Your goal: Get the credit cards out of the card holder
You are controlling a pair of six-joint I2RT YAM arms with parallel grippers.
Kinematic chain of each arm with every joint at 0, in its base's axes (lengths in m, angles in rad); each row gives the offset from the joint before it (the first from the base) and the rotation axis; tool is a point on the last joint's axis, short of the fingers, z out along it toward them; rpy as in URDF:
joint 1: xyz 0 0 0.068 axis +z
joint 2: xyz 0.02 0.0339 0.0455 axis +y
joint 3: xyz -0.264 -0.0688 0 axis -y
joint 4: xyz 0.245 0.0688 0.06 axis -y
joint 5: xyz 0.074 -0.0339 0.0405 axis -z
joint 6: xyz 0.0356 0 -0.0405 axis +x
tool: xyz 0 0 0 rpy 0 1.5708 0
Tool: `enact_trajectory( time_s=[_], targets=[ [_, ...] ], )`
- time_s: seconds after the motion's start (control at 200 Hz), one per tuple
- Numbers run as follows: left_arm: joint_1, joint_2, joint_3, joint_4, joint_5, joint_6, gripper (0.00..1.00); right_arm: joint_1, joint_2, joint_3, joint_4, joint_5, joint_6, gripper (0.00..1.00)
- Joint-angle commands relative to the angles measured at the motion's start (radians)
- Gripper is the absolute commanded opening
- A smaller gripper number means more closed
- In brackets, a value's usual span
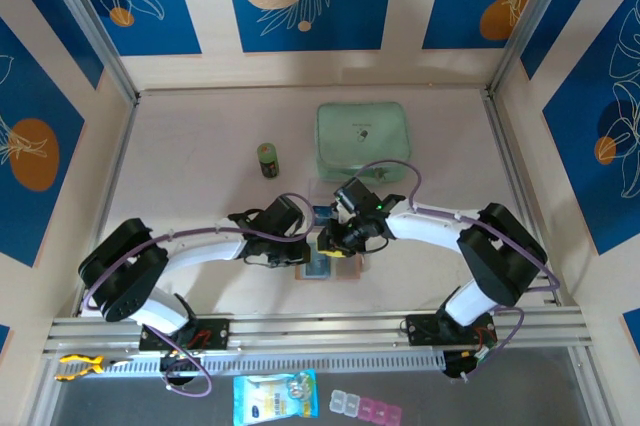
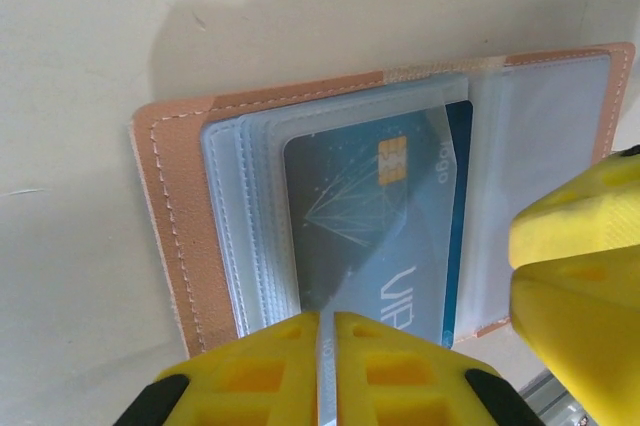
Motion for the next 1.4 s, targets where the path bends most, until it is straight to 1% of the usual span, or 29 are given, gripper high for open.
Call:
enact_trajectory(
  time_s=[0.0, 0.405, 0.68, 1.025, 1.24, 1.395],
  targets=[
    [0.009, 0.011, -0.004, -0.002, 0.0, 0.01, 0.11, 0.004, 0.023, -0.014, 0.018, -0.038, 0.012, 0.29],
    [0.009, 0.013, -0.006, -0.006, 0.003, 0.008, 0.11, 0.008, 0.063, -0.024, 0.032, -0.042, 0.013, 0.28],
    [0.009, 0.008, -0.011, -0.01, 0.001, 0.006, 0.11, 0.009, 0.077, -0.017, -0.011, -0.014, 0.0, 0.28],
    [0.009, 0.01, -0.014, -0.012, 0.001, 0.005, 0.11, 0.01, 0.046, 0.001, -0.081, 0.051, -0.028, 0.29],
    [0.009, 0.0, -0.008, -0.013, 0.001, 0.004, 0.11, 0.008, 0.048, 0.007, -0.075, 0.046, -0.043, 0.28],
    [0.009, -0.021, 0.024, -0.04, -0.022, 0.016, 0.11, 0.008, 0.057, 0.018, -0.065, 0.037, -0.054, 0.29]
  ],
)
